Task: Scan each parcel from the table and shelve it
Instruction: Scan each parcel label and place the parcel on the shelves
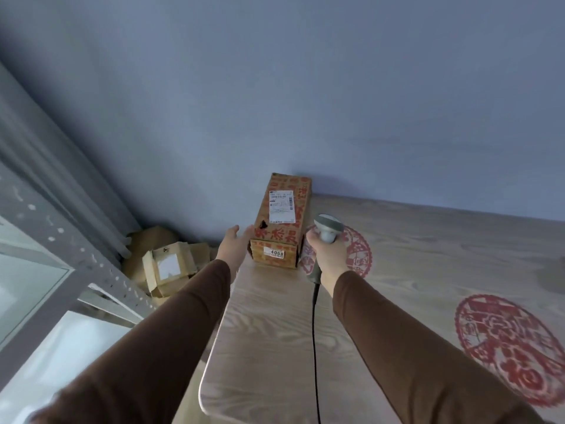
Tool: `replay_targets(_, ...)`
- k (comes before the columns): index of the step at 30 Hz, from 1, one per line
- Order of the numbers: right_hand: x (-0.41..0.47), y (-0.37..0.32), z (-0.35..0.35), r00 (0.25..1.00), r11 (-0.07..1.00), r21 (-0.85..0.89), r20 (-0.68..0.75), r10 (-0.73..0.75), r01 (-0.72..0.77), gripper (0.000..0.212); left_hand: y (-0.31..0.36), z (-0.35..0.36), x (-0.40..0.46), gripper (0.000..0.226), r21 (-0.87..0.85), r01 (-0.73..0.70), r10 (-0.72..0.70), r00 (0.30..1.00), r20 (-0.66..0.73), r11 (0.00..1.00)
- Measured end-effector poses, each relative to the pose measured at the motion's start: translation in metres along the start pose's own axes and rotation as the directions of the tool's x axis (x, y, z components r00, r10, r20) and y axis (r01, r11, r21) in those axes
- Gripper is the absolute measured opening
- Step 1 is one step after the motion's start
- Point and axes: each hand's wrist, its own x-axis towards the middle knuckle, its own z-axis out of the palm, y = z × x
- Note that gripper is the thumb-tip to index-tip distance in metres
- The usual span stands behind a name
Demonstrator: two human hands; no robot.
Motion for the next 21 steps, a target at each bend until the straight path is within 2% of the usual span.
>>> replay_targets(4,0.029,0.018,0.018,0.999,0.999,0.022,-0.009,0.045,-0.044,0.049,-0.006,0.01,0.045,0.082,-0.037,0.058,-0.056,0.997,0.058,0.998)
replay_targets(10,0.064,0.037,0.044,0.995,0.993,0.066,0.036,0.098,-0.1,0.048,-0.021,0.026,0.099,0.091,-0.054,0.171,-0.159,0.97,0.184,0.984)
replay_targets(15,0.075,0.042,0.051,0.996,0.994,0.074,0.028,0.081,-0.083,0.052,-0.029,0.038,0.103,0.047,-0.089,0.103,-0.078,0.966,0.245,0.991)
replay_targets(21,0.069,0.027,0.025,0.997,0.991,0.118,0.044,0.059,-0.064,0.051,-0.012,0.055,0.075,0.042,-0.201,0.059,-0.011,0.972,0.235,0.978)
